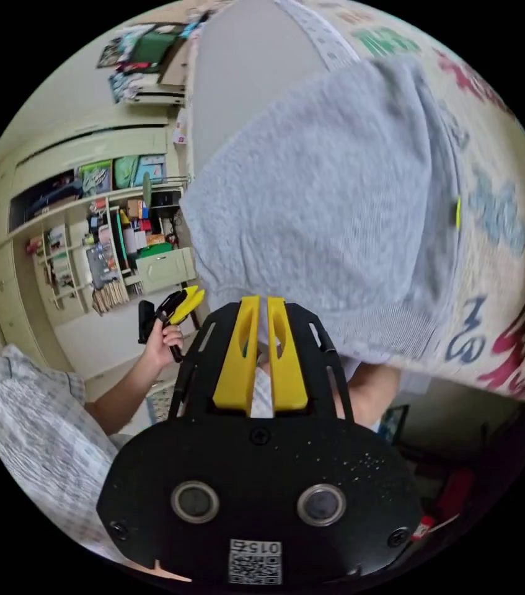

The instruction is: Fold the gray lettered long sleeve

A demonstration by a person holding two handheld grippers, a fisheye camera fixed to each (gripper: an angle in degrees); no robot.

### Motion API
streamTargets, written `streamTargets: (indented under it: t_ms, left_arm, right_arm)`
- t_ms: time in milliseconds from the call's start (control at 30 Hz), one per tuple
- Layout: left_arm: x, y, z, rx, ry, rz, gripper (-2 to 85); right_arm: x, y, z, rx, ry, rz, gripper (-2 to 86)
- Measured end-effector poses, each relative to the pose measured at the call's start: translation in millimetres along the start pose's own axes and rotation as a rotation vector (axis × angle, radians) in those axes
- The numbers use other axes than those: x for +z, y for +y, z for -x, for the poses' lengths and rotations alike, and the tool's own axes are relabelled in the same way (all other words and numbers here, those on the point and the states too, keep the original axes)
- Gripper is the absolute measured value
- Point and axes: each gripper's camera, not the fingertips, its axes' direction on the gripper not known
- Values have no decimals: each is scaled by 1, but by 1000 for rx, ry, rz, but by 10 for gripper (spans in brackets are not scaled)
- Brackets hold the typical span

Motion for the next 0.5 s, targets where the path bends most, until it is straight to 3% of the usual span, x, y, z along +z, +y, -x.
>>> streamTargets:
  t_ms: [167, 300, 500]
  left_arm:
    - [13, -9, -8, -70, -19, 34, 97]
    - [11, -18, -27, -45, -106, 81, 67]
    - [-19, -20, -52, -15, 92, 71, 38]
  right_arm:
    - [79, 1, -34, 102, -121, 73, 104]
    - [117, -1, -45, 138, -79, 157, 67]
    - [95, 25, -32, 66, -296, 48, 1]
